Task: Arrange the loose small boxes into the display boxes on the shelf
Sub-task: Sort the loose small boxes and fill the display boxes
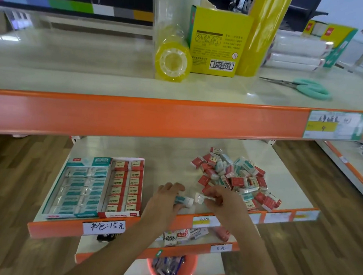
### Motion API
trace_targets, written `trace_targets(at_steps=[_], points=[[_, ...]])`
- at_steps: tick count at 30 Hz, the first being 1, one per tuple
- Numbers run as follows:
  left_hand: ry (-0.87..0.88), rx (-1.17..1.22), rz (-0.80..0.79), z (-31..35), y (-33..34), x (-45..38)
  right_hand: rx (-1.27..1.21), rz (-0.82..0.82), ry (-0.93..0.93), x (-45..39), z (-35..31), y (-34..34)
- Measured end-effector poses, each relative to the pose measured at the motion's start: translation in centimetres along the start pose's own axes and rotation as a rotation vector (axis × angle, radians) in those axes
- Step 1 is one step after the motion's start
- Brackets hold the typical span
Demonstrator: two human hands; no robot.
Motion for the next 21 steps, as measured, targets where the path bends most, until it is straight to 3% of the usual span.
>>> trace_targets(at_steps=[13,21], points=[[-0.037,-0.021,-0.025,-0.5,-0.3,0.1,-0.068,0.001,0.037,0.0,0.7,0.9],[-0.015,-0.073,0.049,0.1,-0.8,0.0,-0.116,0.037,0.036,0.1,0.8,0.9]])
Point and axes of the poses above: each hand's wrist, its own x-axis away from the middle knuckle, its own y-axis out of the palm, z = x × y, the point moved 1 cm from there along -x, towards the middle knuckle, and after that the axes turned 8 degrees about x, right-handed, at the moved point
